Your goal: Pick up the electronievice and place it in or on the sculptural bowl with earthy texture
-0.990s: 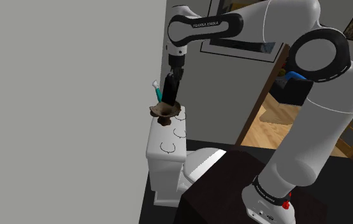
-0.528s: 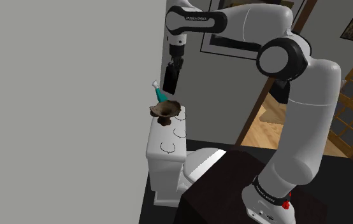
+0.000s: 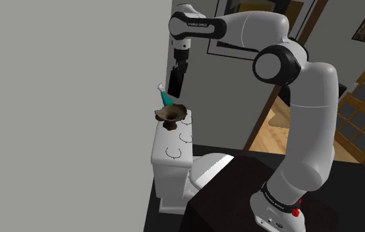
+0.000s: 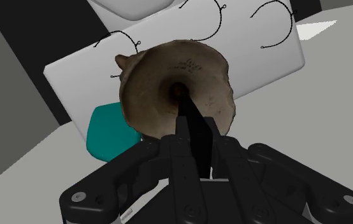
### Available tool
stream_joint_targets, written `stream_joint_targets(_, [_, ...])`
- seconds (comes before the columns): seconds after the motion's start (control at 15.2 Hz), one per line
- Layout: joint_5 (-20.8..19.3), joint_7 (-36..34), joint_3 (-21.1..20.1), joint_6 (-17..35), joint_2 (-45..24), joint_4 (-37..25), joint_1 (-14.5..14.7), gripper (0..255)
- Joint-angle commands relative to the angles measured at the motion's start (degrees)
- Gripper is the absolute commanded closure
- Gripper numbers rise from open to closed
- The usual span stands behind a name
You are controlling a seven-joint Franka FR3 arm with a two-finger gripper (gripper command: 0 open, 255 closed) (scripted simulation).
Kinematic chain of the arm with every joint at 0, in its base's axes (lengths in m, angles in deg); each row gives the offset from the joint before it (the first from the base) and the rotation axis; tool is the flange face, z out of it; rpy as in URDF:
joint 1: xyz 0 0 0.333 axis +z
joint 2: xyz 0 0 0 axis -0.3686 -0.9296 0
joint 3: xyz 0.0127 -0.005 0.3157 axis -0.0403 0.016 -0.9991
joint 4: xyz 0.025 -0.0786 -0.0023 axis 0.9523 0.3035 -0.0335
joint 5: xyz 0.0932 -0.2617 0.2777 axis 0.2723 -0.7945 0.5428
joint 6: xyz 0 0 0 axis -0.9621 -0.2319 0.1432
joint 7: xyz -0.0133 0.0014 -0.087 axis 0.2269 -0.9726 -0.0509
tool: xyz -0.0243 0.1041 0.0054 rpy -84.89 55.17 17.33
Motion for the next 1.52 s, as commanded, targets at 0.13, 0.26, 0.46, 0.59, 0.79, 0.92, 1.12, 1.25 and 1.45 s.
stream_joint_targets(0.13, [-0.02,-0.14,-0.03,3.30,0.51,3.77,0.09,255])
stream_joint_targets(0.26, [-0.02,-0.17,-0.04,4.86,0.54,5.37,0.10,255])
stream_joint_targets(0.46, [-0.03,-0.22,-0.05,7.13,0.47,7.57,0.11,255])
stream_joint_targets(0.59, [-0.02,-0.26,-0.05,8.61,0.35,8.92,0.12,255])
stream_joint_targets(0.79, [-0.02,-0.30,-0.06,10.78,0.06,10.80,0.13,255])
stream_joint_targets(0.92, [-0.01,-0.33,-0.07,12.09,-0.18,11.88,0.13,255])
stream_joint_targets(1.12, [-0.01,-0.33,-0.07,12.09,-0.17,11.88,0.13,255])
stream_joint_targets(1.25, [-0.01,-0.33,-0.07,12.09,-0.18,11.88,0.13,255])
stream_joint_targets(1.45, [-0.01,-0.32,-0.07,12.09,-0.18,11.88,0.13,0])
